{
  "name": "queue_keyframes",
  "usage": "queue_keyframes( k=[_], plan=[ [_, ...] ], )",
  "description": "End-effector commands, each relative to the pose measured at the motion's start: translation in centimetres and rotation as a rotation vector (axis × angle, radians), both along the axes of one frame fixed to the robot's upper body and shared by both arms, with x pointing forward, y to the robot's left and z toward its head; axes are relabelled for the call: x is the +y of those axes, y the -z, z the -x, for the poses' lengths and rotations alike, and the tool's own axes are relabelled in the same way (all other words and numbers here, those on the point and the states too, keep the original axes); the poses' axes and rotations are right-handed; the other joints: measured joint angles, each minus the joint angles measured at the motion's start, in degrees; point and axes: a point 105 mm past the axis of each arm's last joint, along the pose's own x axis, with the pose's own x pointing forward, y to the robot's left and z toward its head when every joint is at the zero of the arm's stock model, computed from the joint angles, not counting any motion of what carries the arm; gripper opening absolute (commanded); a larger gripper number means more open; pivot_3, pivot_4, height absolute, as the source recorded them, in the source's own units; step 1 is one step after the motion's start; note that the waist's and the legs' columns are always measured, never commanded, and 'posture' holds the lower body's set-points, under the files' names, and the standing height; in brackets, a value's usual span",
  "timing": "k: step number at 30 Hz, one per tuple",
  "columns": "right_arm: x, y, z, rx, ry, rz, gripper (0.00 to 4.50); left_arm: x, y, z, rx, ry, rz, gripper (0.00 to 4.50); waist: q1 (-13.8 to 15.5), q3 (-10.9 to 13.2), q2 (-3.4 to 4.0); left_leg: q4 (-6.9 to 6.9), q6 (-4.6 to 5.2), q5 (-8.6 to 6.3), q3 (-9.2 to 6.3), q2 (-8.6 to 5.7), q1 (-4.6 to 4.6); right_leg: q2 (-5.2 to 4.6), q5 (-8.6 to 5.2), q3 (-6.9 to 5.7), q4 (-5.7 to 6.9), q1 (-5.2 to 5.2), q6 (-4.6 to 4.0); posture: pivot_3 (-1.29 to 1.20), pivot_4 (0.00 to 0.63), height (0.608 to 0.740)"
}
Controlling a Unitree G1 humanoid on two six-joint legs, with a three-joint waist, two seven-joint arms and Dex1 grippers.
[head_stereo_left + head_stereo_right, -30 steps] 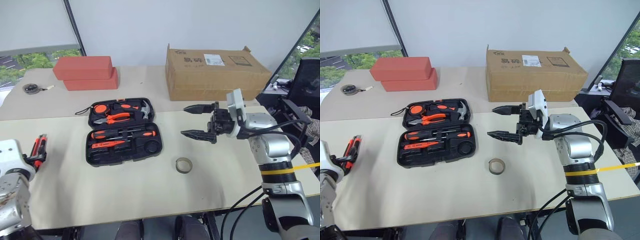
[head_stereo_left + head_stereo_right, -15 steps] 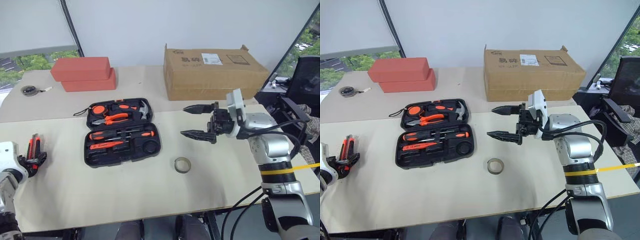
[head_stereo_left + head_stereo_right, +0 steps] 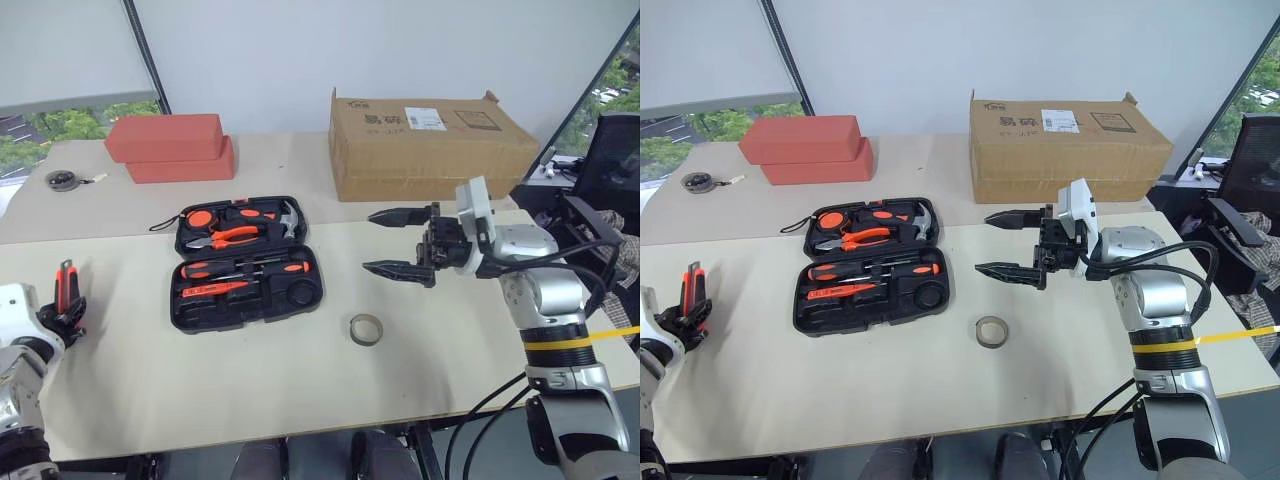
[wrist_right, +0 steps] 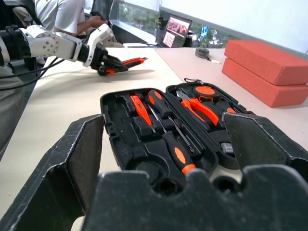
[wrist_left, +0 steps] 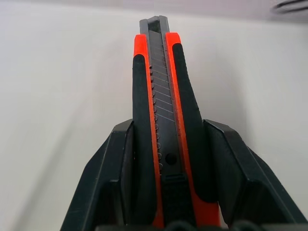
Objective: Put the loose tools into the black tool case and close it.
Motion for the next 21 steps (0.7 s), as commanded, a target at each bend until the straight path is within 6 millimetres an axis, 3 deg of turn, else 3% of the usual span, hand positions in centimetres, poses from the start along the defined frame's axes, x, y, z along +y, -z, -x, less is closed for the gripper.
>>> queue_keyframes(
  k=[1, 4, 5, 8, 12, 21],
  plan=[
    [-0.6, -1.4, 0.2, -0.046, -0.001, -0.026, 4.50, -9.7, -7.5, -1.6, -0.262, 0.504, -0.120, 1.73, 0.16, 0.00, -0.20, 0.01, 0.00, 0.00, 0.01, -0.02, -0.06, -0.01, 0.00, -0.02, -0.05, 0.00, 0.00, 0.00, 0.150, 0.713],
    [-0.8, -1.5, 0.4, -0.046, -0.011, -0.035, 4.50, -15.7, -6.7, -0.5, -0.182, 0.861, -0.216, 1.73, -0.19, -0.01, -0.16, 0.02, 0.14, -0.07, 0.02, -0.08, -0.16, -0.08, 0.05, 0.07, -0.28, 0.02, 0.04, 0.00, 0.150, 0.713],
    [-0.9, -1.5, 0.5, -0.046, -0.016, -0.039, 4.50, -17.2, -5.9, -0.2, -0.130, 0.973, -0.286, 1.73, -0.28, -0.01, -0.12, 0.01, 0.62, 0.09, 0.09, -0.12, -0.15, -0.08, 0.07, 0.10, -0.38, 0.03, 0.08, 0.00, 0.150, 0.713],
    [-1.1, -1.5, 0.5, -0.049, -0.017, -0.037, 4.50, -19.7, -3.8, 0.6, 0.014, 1.224, -0.457, 1.73, -1.13, 0.02, -0.03, -0.04, 0.62, -0.02, 0.34, -0.07, -0.10, 0.09, 0.08, 0.08, -0.42, -0.04, 0.10, 0.00, 0.150, 0.713],
    [-1.0, -1.5, 0.7, -0.061, -0.009, -0.037, 4.50, -20.4, -1.9, 0.7, 0.149, 1.393, -0.627, 1.73, -1.18, 0.07, 0.03, -0.25, 0.42, 0.06, 0.45, 0.06, -0.06, 0.30, 0.06, 0.00, -0.41, -0.06, 0.08, 0.00, 0.150, 0.713],
    [-1.4, -1.5, 1.3, -0.069, 0.029, -0.042, 4.50, -18.9, -2.6, -0.4, 0.256, 1.423, -0.721, 1.73, -0.80, 0.08, 0.05, -0.21, 0.39, 0.10, 0.42, 0.08, -0.11, 0.37, 0.02, 0.13, -0.46, -0.08, 0.13, 0.00, 0.150, 0.713]
  ],
)
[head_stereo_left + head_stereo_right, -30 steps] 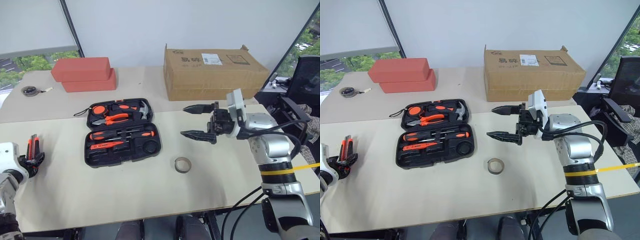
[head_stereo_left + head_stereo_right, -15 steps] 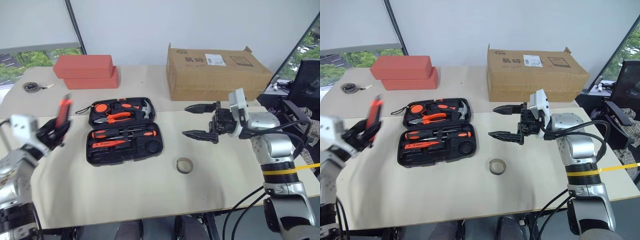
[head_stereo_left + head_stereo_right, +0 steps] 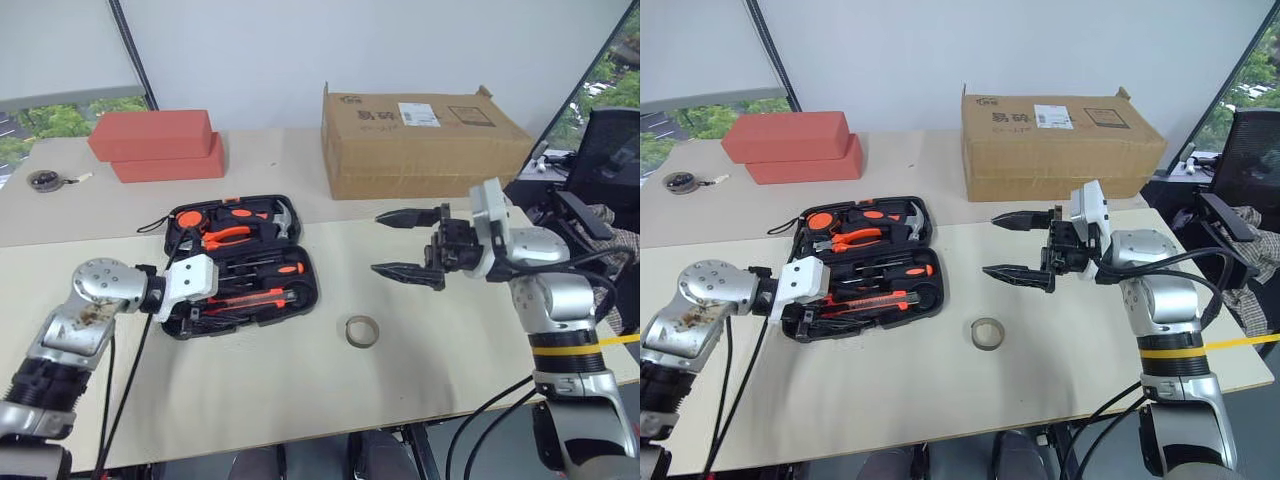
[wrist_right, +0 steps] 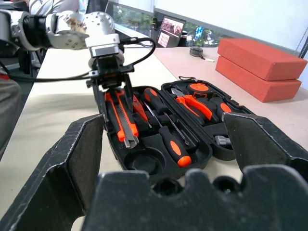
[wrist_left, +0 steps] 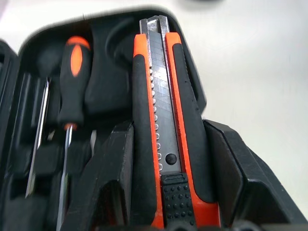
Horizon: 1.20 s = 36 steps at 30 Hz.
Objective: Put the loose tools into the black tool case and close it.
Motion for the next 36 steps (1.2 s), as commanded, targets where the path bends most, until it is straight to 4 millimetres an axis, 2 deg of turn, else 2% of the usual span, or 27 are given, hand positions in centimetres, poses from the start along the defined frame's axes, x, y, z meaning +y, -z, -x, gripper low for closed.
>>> queue_keyframes(
  k=[1, 13, 17, 19, 20, 22, 25, 28, 32, 34, 36],
  plan=[
    [-0.4, -1.4, 0.6, -0.060, 0.013, -0.016, 4.50, 0.5, -0.8, -0.3, -0.027, -0.003, -0.029, 1.73, 0.08, 0.00, 0.00, 0.00, 0.01, 0.00, 0.00, 0.00, 0.00, 0.00, 0.00, 0.00, -0.01, 0.00, 0.00, 0.00, 0.150, 0.713],
    [0.0, -1.6, 0.6, -0.062, 0.017, -0.018, 4.50, 2.3, 0.9, 0.2, 0.033, -0.080, -0.098, 1.73, 0.25, 0.00, 0.00, 0.01, 0.01, 0.00, 0.00, 0.00, 0.01, 0.01, -0.01, 0.00, 0.04, 0.00, 0.01, 0.00, 0.150, 0.713],
    [0.3, -1.7, 0.5, -0.062, 0.011, -0.020, 4.50, 1.7, 1.7, 0.4, 0.051, -0.072, -0.089, 1.73, 0.40, 0.00, 0.00, 0.01, 0.01, 0.00, -0.01, 0.00, 0.03, 0.01, -0.01, 0.00, 0.07, 0.01, 0.02, 0.00, 0.150, 0.713],
    [0.4, -1.7, 0.5, -0.061, 0.008, -0.021, 4.50, 1.6, 2.0, 0.4, 0.055, -0.068, -0.094, 2.73, 0.43, 0.00, 0.00, 0.01, 0.01, 0.00, 0.00, 0.00, 0.03, 0.01, -0.01, 0.01, 0.07, 0.01, 0.01, 0.00, 0.150, 0.713],
    [0.4, -1.7, 0.5, -0.061, 0.008, -0.021, 4.50, 1.5, 2.1, 0.5, 0.060, -0.067, -0.087, 2.93, 0.44, 0.00, 0.00, 0.01, 0.01, 0.00, 0.00, -0.01, 0.02, 0.01, -0.01, 0.01, 0.06, 0.01, 0.01, 0.00, 0.150, 0.713],
    [0.3, -1.6, 0.6, -0.060, 0.010, -0.020, 4.50, 1.4, 1.9, 0.2, 0.043, -0.075, -0.070, 3.69, 0.41, -0.01, 0.01, 0.01, 0.03, -0.01, 0.00, -0.01, 0.04, 0.01, 0.00, 0.01, 0.06, 0.03, 0.00, 0.00, 0.150, 0.713],
    [0.2, -1.6, 0.6, -0.059, 0.013, -0.018, 4.50, 1.6, 0.9, -0.7, -0.003, -0.108, -0.026, 4.41, 0.45, -0.01, 0.00, 0.01, 0.05, -0.03, 0.02, -0.01, 0.04, 0.01, 0.00, 0.02, 0.06, 0.03, 0.00, 0.00, 0.150, 0.713],
    [0.1, -1.6, 0.6, -0.058, 0.018, -0.015, 4.50, 1.9, -0.7, -0.9, -0.024, -0.111, 0.029, 4.41, 0.47, 0.00, 0.00, 0.02, 0.04, -0.02, 0.01, -0.02, 0.03, 0.01, 0.00, 0.01, 0.10, 0.03, 0.00, 0.00, 0.150, 0.713],
    [0.1, -1.5, 0.5, -0.060, 0.019, -0.013, 4.50, 2.2, -5.6, -1.1, -0.037, -0.115, 0.208, 4.41, 0.56, 0.02, -0.04, 0.13, 0.00, 0.01, -0.03, 0.01, 0.01, 0.02, 0.00, -0.02, 0.22, 0.00, 0.00, 0.00, 0.150, 0.713],
    [0.2, -1.5, 0.5, -0.061, 0.017, -0.012, 4.50, 2.1, -6.7, -0.2, 0.009, -0.073, 0.256, 4.41, 0.52, 0.02, -0.03, 0.27, 0.00, 0.01, -0.09, 0.01, -0.01, 0.02, -0.07, -0.02, 0.36, 0.01, 0.10, 0.00, 0.150, 0.713],
    [0.2, -1.5, 0.4, -0.061, 0.016, -0.011, 4.50, 2.0, -6.7, 0.3, 0.042, -0.051, 0.269, 4.41, 0.39, 0.01, -0.02, 0.32, 0.01, 0.00, -0.08, -0.01, 0.04, 0.00, -0.11, 0.04, 0.40, 0.04, 0.18, 0.00, 0.150, 0.713]
  ],
)
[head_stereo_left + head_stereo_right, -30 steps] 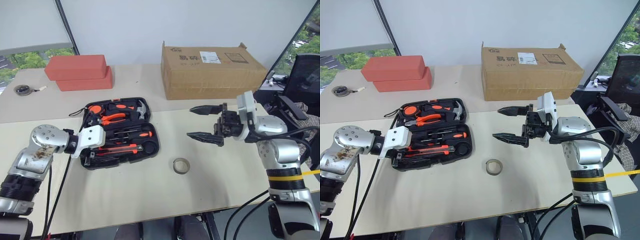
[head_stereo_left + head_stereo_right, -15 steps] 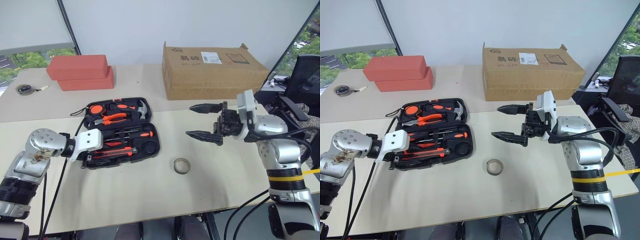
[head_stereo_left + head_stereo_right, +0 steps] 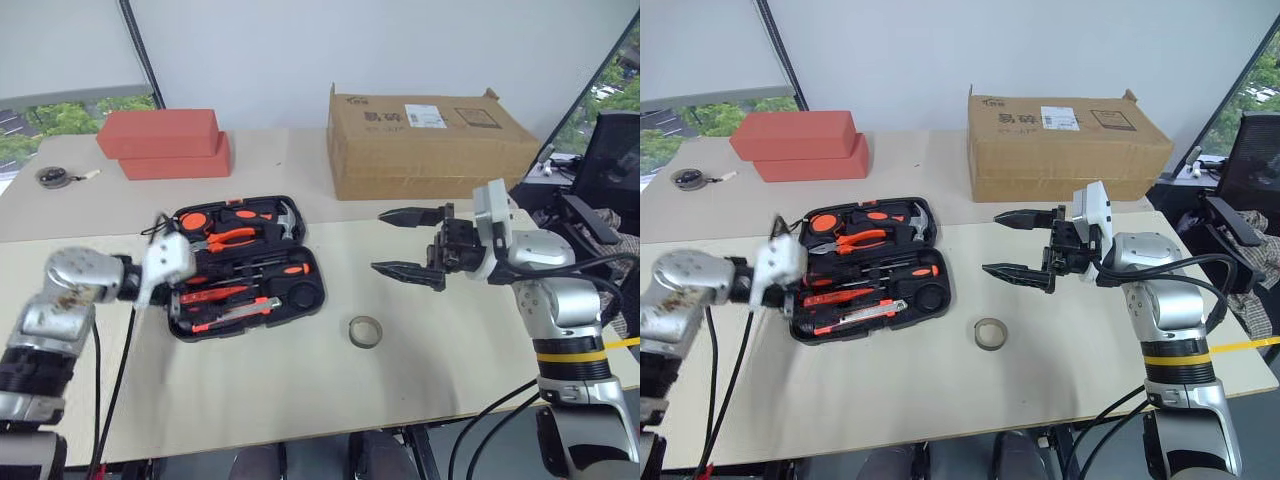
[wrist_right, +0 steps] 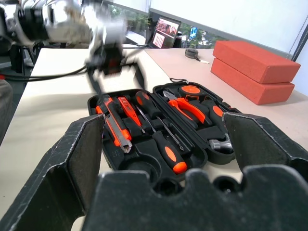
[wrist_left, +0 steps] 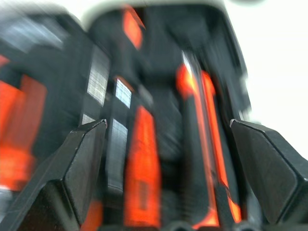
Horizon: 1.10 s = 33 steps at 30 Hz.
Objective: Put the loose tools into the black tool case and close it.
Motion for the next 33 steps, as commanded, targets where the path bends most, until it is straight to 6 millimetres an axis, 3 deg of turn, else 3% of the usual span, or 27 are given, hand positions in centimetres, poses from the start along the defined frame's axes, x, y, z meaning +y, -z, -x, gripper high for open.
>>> queue_keyframes(
  k=[1, 3, 6, 12, 16, 22, 33],
  plan=[
    [0.1, -1.2, 0.2, -0.051, -0.011, -0.007, 4.50, -0.6, -1.1, 0.9, 0.013, 0.063, 0.050, 4.41, -0.09, -0.01, 0.01, 0.00, 0.01, 0.00, 0.01, 0.00, 0.05, -0.01, -0.01, 0.03, 0.01, 0.02, 0.01, 0.00, 0.150, 0.713],
    [0.1, -1.2, 0.2, -0.052, -0.012, -0.007, 4.50, -0.7, -0.6, -0.2, -0.021, 0.009, 0.048, 4.41, -0.07, 0.00, 0.01, 0.01, 0.00, 0.00, 0.03, -0.01, 0.12, 0.00, -0.03, 0.08, 0.07, 0.05, 0.05, 0.00, 0.150, 0.713],
    [0.2, -1.2, 0.2, -0.053, -0.012, -0.009, 4.50, -1.1, 1.1, -0.9, -0.032, -0.008, 0.012, 3.81, 0.11, 0.00, 0.01, 0.04, -0.04, 0.04, 0.01, -0.01, 0.15, 0.01, -0.03, 0.07, 0.15, 0.07, 0.04, 0.00, 0.150, 0.713],
    [0.1, -1.1, 0.4, -0.056, -0.006, -0.020, 4.50, -3.1, 4.4, -0.1, -0.049, 0.102, 0.036, 1.59, 0.07, -0.01, 0.01, 0.14, 0.00, 0.02, 0.03, 0.00, 0.09, 0.02, 0.07, 0.11, 0.13, 0.07, -0.13, 0.00, 0.150, 0.713],
    [0.1, -1.2, 0.5, -0.057, -0.002, -0.034, 4.50, -3.1, 6.2, 0.3, -0.024, 0.095, 0.061, 0.09, -0.09, -0.01, 0.00, 0.12, 0.03, 0.00, 0.03, 0.01, 0.07, 0.03, 0.12, 0.09, 0.12, 0.03, -0.21, 0.00, 0.150, 0.713],
    [0.0, -1.1, 0.5, -0.055, 0.005, -0.027, 4.50, -2.2, 8.9, 0.3, 0.005, 0.079, -0.021, 0.03, 0.05, -0.01, 0.01, 0.15, 0.01, 0.02, 0.02, 0.01, 0.09, 0.02, 0.11, 0.09, 0.14, 0.05, -0.19, 0.00, 0.150, 0.713],
    [0.0, -1.2, 0.6, -0.055, 0.001, -0.016, 4.50, -2.4, 11.1, -0.9, 0.058, 0.048, 0.008, 0.03, 0.36, -0.27, 0.43, 0.23, 0.14, 0.17, -0.03, -0.02, 0.28, -0.07, 0.00, 0.07, 0.16, 0.25, -0.01, 0.00, 0.150, 0.713]
  ],
)
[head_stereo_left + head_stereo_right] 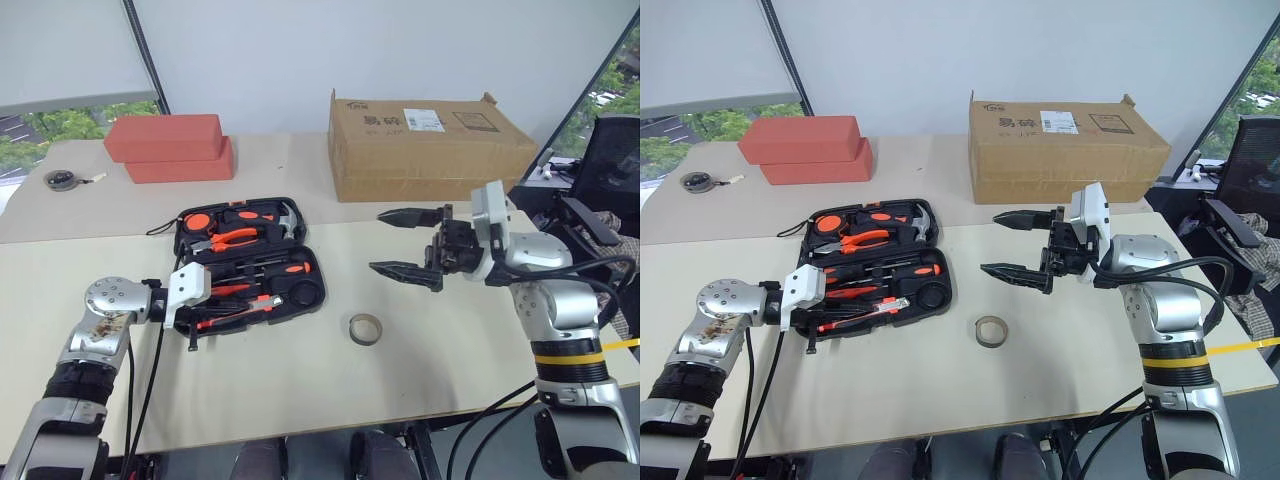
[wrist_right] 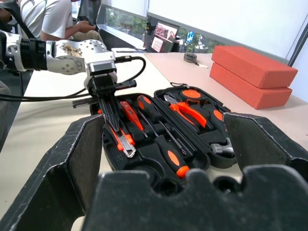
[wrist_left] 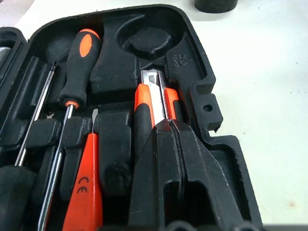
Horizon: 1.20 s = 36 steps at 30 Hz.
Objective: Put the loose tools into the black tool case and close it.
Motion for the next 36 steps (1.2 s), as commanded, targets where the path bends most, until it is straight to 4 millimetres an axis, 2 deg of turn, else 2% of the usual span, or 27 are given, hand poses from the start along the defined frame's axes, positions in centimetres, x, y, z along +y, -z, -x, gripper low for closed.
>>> queue_keyframes(
  k=[1, 7, 17, 20, 24, 27, 30, 33, 34, 36],
  plan=[
    [-0.2, -1.3, 0.6, -0.055, -0.010, -0.004, 4.50, 0.5, 1.8, -0.2, 0.070, -0.036, -0.031, 0.03, 0.00, -0.04, 0.05, 0.01, 0.03, 0.03, 0.00, -0.01, 0.01, -0.01, 0.01, 0.00, 0.00, 0.02, -0.01, 0.00, 0.150, 0.713],
    [-0.3, -1.2, 0.6, -0.050, -0.009, 0.006, 4.50, 0.5, 3.6, -0.1, 0.180, -0.053, -0.012, 0.03, -0.01, -0.28, 0.41, 0.10, 0.04, 0.03, -0.23, 0.00, 0.21, -0.05, 0.00, -0.02, -0.01, 0.25, -0.01, 0.00, 0.150, 0.713],
    [-0.3, -1.1, 0.7, -0.042, -0.008, 0.017, 4.50, 0.9, 5.1, -0.4, 0.246, -0.083, -0.006, 0.03, -0.10, -0.36, 0.54, 0.09, 0.06, 0.02, -0.35, -0.01, 0.36, -0.08, -0.04, -0.07, -0.03, 0.44, -0.01, 0.00, 0.150, 0.713],
    [-0.6, -0.9, 0.8, -0.038, 0.003, 0.024, 4.50, 0.6, 4.4, -0.7, 0.212, -0.081, 0.016, 0.03, -0.10, -0.38, 0.58, 0.09, 0.06, 0.02, -0.36, -0.01, 0.37, -0.09, -0.04, -0.07, -0.03, 0.44, -0.01, 0.00, 0.150, 0.713],
    [-1.2, 0.5, 1.0, -0.009, 0.037, 0.119, 4.50, 0.4, 1.9, -1.2, 0.104, -0.059, 0.020, 0.03, -0.08, -0.38, 0.58, 0.09, 0.05, 0.01, -0.37, -0.01, 0.34, -0.12, -0.10, -0.08, -0.05, 0.42, -0.10, 0.00, 0.150, 0.713],
    [-1.0, 1.9, 1.7, 0.021, 0.021, 0.189, 4.50, 0.2, -1.4, -1.2, 0.044, -0.051, 0.085, 0.75, -0.22, -0.37, 0.56, 0.09, 0.08, 0.00, -0.37, -0.01, 0.11, -0.14, -0.08, -0.08, -0.08, 0.21, -0.07, 0.00, 0.150, 0.713],
    [-0.4, 3.6, 2.5, 0.049, -0.003, 0.260, 4.50, -0.1, -4.5, -0.4, 0.001, -0.013, 0.106, 1.88, -0.24, -0.23, 0.33, 0.09, 0.09, 0.01, -0.38, 0.00, -0.31, -0.09, -0.01, -0.07, -0.03, -0.21, 0.01, 0.00, 0.150, 0.713],
    [-0.1, 5.6, 3.3, 0.061, -0.015, 0.367, 4.50, -0.5, -6.3, 1.0, -0.006, 0.032, 0.094, 2.94, -0.24, -0.21, 0.29, 0.09, 0.10, 0.00, -0.37, 0.01, -0.54, -0.02, -0.01, -0.06, -0.05, -0.36, 0.01, 0.00, 0.150, 0.713],
    [0.1, 6.4, 3.7, 0.062, -0.025, 0.410, 4.50, -0.6, -6.8, 1.7, 0.001, 0.054, 0.079, 3.43, -0.24, -0.21, 0.29, 0.08, 0.14, -0.03, -0.36, -0.01, -0.54, -0.04, -0.01, -0.03, -0.10, -0.36, 0.02, 0.00, 0.150, 0.713],
    [0.7, 7.2, 4.2, 0.060, -0.040, 0.445, 4.50, -0.9, -7.3, 3.0, 0.022, 0.090, 0.043, 4.09, -0.28, -0.20, 0.29, 0.07, 0.25, -0.13, -0.33, -0.04, -0.53, -0.07, -0.03, 0.00, -0.17, -0.32, 0.03, 0.00, 0.150, 0.713]
  ],
)
